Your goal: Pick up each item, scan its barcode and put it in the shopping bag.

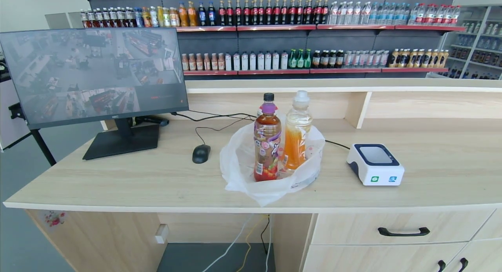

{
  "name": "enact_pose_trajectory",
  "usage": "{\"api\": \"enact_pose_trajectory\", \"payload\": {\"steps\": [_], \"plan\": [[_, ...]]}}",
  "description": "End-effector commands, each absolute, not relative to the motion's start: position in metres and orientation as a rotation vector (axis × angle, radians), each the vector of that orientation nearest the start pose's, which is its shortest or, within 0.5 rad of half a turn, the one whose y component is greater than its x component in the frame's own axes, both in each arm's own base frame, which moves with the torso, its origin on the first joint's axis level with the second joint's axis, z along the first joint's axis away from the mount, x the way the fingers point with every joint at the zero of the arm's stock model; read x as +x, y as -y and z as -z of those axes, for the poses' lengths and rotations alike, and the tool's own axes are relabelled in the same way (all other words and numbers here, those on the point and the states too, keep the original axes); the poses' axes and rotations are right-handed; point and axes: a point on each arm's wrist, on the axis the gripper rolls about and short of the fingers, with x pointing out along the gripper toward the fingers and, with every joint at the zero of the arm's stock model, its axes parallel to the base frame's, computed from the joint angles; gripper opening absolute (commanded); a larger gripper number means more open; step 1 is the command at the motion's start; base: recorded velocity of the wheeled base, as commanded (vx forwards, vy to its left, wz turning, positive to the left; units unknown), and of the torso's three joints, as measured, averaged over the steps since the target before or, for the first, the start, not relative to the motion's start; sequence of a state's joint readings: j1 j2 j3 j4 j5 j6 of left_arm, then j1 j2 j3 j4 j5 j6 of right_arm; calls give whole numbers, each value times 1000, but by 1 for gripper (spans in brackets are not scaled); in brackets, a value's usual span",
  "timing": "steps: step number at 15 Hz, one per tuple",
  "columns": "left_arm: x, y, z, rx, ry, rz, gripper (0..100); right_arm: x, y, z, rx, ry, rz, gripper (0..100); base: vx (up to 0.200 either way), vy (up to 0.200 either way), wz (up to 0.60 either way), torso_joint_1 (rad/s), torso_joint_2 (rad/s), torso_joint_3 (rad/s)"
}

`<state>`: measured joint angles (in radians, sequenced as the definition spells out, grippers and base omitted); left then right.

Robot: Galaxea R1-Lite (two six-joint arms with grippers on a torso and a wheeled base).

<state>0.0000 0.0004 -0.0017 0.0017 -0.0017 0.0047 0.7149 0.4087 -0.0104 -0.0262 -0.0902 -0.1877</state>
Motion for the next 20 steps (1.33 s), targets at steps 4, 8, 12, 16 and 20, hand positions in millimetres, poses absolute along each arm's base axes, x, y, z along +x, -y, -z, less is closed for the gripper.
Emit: {"api": "enact_pose_trajectory", "payload": {"steps": [4, 8, 12, 16, 20], "plan": [[-23, 0, -76, 3, 0, 2, 100, 3, 0, -86, -271, -264, -506, 100, 0, 0, 0, 0, 0, 0], [-23, 0, -76, 5, 0, 2, 100, -6, 1, -85, -181, -219, 16, 100, 0, 0, 0, 0, 0, 0], [-23, 0, -76, 5, 0, 2, 100, -25, 0, -82, -130, 19, 23, 100, 0, 0, 0, 0, 0, 0], [-23, 0, -76, 6, 0, 2, 100, -23, 1, -75, -45, -4, 23, 100, 0, 0, 0, 0, 0, 0], [-23, 0, -75, 6, -2, 2, 100, -23, 1, -76, 20, -1, 25, 100, 0, 0, 0, 0, 0, 0]]}}
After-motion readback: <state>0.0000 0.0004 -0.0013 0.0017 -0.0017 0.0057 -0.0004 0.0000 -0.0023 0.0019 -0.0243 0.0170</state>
